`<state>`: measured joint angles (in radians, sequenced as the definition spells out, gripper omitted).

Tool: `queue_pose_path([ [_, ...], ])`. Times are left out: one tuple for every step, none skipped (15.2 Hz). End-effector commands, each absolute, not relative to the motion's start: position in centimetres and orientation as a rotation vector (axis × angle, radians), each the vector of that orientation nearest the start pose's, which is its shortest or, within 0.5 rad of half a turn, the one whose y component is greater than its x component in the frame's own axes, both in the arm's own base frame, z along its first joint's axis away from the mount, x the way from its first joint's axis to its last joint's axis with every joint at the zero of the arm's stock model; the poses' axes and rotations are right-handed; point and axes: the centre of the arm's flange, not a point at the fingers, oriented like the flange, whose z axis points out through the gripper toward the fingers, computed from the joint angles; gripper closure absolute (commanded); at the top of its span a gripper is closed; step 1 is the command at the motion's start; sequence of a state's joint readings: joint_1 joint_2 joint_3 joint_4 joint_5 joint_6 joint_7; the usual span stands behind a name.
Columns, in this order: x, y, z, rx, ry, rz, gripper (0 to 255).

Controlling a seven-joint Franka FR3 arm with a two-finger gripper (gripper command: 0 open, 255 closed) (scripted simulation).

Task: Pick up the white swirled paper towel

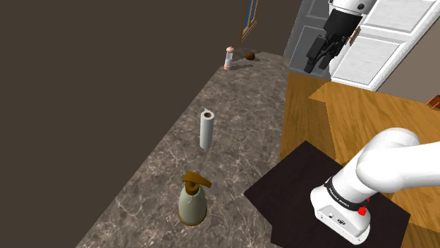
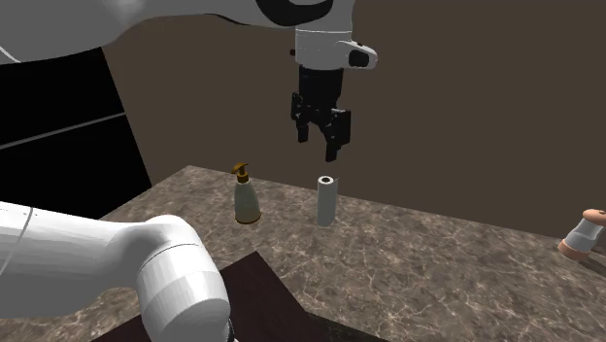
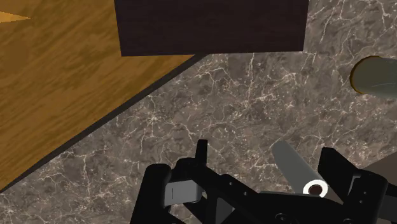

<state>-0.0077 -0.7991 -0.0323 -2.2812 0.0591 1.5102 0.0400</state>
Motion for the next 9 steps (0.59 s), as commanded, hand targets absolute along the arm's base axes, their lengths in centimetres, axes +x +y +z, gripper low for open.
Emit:
queue_pose_path([
  [29.7,-0.9,62.4,-3.057,0.101,-0.042,0],
  [30.3,-0.2,61.6,-3.059,0.1,-0.05,0],
  [31.0,0.6,60.7,-3.061,0.098,-0.057,0],
  [31.6,1.4,59.9,-3.062,0.097,-0.064,0],
  [32.2,2.1,59.0,-3.064,0.095,-0.072,0],
  [32.9,2.9,58.2,-3.066,0.094,-0.079,0],
  [33.5,3.6,57.3,-3.067,0.093,-0.086,0],
  [34.1,4.4,56.5,-3.069,0.091,-0.094,0],
  [34.8,5.1,55.6,-3.07,0.09,-0.101,0],
])
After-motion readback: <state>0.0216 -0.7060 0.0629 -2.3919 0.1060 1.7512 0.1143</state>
